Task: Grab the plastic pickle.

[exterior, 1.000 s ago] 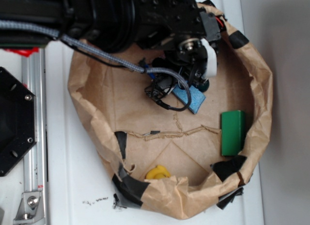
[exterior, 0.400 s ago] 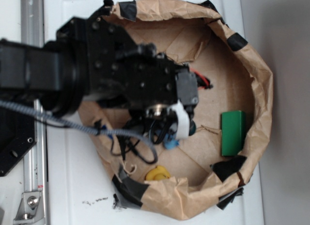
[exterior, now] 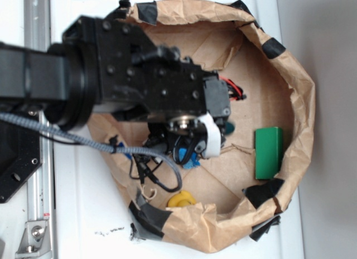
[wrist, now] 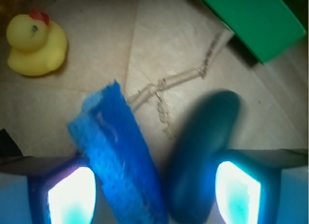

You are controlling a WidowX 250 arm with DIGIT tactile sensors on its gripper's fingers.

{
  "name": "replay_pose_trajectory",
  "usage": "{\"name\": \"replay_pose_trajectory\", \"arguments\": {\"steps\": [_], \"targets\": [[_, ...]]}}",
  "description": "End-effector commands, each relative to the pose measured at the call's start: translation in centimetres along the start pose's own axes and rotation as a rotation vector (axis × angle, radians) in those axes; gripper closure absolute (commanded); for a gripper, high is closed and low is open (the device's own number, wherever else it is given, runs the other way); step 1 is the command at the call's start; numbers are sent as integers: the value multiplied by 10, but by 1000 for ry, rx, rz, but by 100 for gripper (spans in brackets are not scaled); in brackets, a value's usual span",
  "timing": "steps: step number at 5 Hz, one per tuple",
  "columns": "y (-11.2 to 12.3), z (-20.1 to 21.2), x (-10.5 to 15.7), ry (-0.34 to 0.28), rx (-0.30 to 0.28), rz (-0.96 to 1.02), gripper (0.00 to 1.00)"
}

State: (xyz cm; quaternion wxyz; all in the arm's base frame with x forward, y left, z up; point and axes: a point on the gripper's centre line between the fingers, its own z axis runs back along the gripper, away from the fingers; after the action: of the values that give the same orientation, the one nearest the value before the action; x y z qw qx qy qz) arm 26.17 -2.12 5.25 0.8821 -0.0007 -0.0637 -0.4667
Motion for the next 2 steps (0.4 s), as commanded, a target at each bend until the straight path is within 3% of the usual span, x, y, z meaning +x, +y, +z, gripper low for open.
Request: {"name": "replay_pose_trajectory", "arguments": {"steps": [1, 2], "targets": [[18, 16, -2, -45, 59, 80, 0], [28, 15, -7, -49, 66, 129, 0]]}}
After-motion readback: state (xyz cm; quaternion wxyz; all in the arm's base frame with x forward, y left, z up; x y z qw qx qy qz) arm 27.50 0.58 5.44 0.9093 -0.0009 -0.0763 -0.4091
